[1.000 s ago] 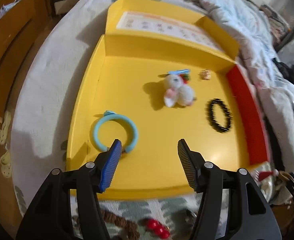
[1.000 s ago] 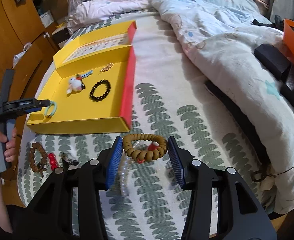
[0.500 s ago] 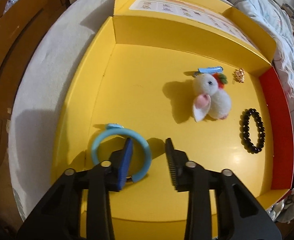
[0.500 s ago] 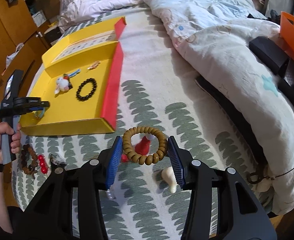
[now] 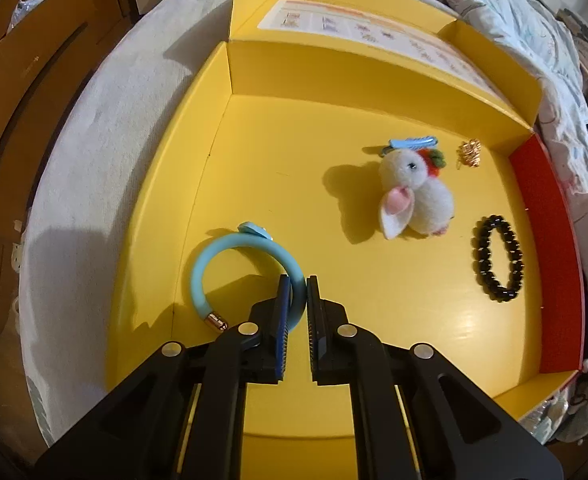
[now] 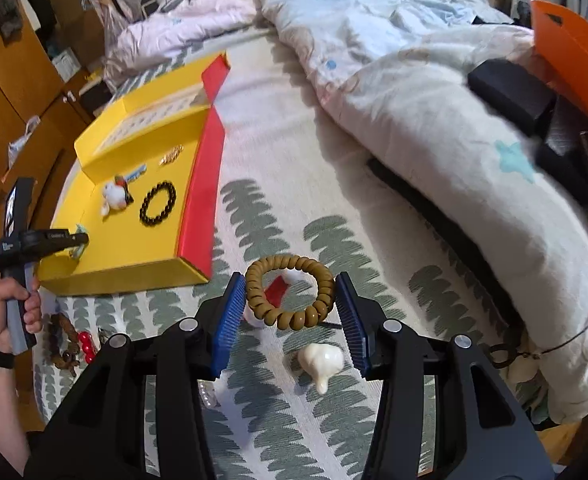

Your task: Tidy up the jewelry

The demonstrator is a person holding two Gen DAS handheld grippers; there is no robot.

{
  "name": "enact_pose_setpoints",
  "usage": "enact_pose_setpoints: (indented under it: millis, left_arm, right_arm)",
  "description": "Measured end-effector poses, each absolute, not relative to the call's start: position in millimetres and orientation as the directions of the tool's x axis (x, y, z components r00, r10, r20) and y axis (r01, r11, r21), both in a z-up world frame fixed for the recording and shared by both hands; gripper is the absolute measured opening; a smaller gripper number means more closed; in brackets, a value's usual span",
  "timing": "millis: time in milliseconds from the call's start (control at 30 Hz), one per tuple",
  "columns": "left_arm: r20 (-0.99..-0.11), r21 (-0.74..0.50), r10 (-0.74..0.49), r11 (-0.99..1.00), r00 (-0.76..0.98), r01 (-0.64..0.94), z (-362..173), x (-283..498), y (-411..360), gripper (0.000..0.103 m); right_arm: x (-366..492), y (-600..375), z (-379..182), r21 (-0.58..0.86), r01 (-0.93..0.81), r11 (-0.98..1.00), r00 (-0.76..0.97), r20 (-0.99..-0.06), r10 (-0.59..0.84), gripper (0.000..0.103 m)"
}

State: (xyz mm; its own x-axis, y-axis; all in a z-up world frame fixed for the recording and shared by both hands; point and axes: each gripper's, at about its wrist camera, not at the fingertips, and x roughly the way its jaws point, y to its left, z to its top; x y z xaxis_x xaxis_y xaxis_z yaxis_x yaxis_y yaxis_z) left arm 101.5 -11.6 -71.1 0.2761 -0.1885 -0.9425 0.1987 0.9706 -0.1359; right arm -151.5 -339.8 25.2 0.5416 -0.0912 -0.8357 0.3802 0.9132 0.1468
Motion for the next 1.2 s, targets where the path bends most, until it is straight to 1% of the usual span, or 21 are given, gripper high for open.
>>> enact_pose_setpoints:
  millis: [167,400,567,800,933,1067,1200]
  left_arm:
    - [-0.926,-0.165,-0.225,0.964,0.303,0.211,-48,89,-13,0.008]
    - [-0.89,-0.198,-0.286,0.944,0.355,0.265,-1,50,-10,0.008]
    - [-0.883,-0.171,-0.281,0.938,0.376,0.301,15,12,-1,0.008]
    - [-0.889,-0.119,-0.234,0.948,0.393,0.294,15,-39,33,0.008]
    - [-0.894,-0.132,-0.249,0.941,0.372,0.313,6,-71,49,0.008]
    - [-0.905,-0.113,-0.234,0.937,0.355,0.33,-9,-103,61,0.008]
    - [-0.929,-0.088,-0.185,0.952,0.321,0.293,-38,-113,76,0.008]
  right_arm:
    - [-151,-363,14,0.144,0.439,0.887,0.507,-0.854,-0.112,0.048]
    - [-141,-380,-13,0.144,0.477,0.867,0.459,-0.882,-0.106,0.048]
    - [-134,-383,-28,0.137,0.481,0.866,0.437,-0.894,-0.101,0.048]
    - [-134,-383,-41,0.121,0.492,0.862,0.435,-0.892,-0.123,0.048]
    - [-138,-382,-48,0.108,0.498,0.86,0.42,-0.898,-0.131,0.048]
    - [-140,-382,-51,0.098,0.505,0.858,0.427,-0.892,-0.149,0.05]
    - [-141,-382,-57,0.09,0.51,0.856,0.415,-0.897,-0.153,0.052]
